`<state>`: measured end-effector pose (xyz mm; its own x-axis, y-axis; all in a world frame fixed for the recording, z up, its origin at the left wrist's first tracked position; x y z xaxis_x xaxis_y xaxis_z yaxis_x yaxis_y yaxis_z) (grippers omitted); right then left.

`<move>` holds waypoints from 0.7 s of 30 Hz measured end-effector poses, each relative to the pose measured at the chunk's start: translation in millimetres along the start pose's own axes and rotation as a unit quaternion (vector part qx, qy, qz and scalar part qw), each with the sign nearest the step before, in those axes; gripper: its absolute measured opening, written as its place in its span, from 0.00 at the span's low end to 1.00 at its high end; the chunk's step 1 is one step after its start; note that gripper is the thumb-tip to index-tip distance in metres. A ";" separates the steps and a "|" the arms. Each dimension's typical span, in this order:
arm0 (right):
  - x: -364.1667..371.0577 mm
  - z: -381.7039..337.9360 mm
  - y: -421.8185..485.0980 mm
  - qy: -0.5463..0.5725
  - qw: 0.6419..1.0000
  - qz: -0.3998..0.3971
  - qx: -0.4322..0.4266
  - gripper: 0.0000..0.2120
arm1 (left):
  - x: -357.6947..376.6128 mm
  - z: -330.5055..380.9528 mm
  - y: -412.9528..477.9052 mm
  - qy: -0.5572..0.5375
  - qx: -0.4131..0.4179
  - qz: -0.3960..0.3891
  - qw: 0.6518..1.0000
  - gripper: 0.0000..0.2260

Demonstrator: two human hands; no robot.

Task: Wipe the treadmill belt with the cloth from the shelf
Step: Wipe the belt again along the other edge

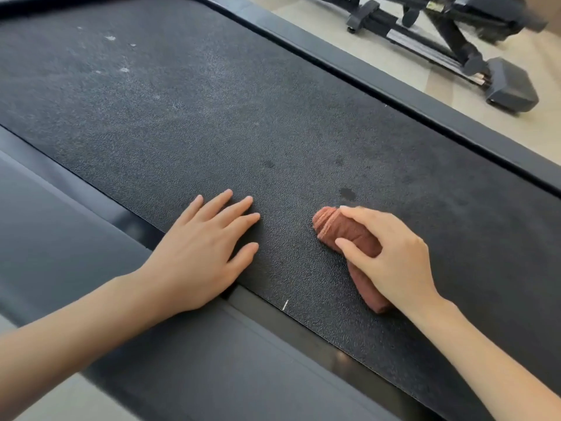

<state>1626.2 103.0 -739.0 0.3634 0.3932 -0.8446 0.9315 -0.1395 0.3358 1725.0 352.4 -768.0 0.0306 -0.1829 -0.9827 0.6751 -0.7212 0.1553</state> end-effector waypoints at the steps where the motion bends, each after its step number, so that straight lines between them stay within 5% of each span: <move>1: -2.2 -2.9 -8.1 -0.009 1.000 -0.001 -0.005 0.20 | 1.2 2.5 2.9 0.008 0.007 0.003 1.000 0.26; 7: -12.8 7.5 -27.0 -0.005 1.000 0.011 -0.014 0.17 | 10.5 3.2 8.0 0.032 0.029 0.009 0.999 0.25; 15: -10.3 77.9 80.0 -0.072 0.982 0.073 0.156 0.15 | 11.5 6.8 8.1 0.030 0.017 0.022 0.999 0.25; 21: 21.5 64.2 134.8 -0.080 0.989 0.030 0.117 0.15 | 8.1 7.0 8.2 0.029 0.022 0.014 0.999 0.25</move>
<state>1760.6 34.3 -738.7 0.3981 0.2313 -0.8877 0.8792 -0.3723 0.2973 1725.7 340.3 -773.9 0.0927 -0.1655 -0.9818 0.6400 -0.7455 0.1861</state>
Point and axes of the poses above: each hand's wrist, its own y-axis towards the middle knuckle, its own x-axis out of the palm, z = x × y, the point moved 1 cm from there along y, towards the middle knuckle, and after that the axes turned 8 degrees about y, right-handed, at the moved point
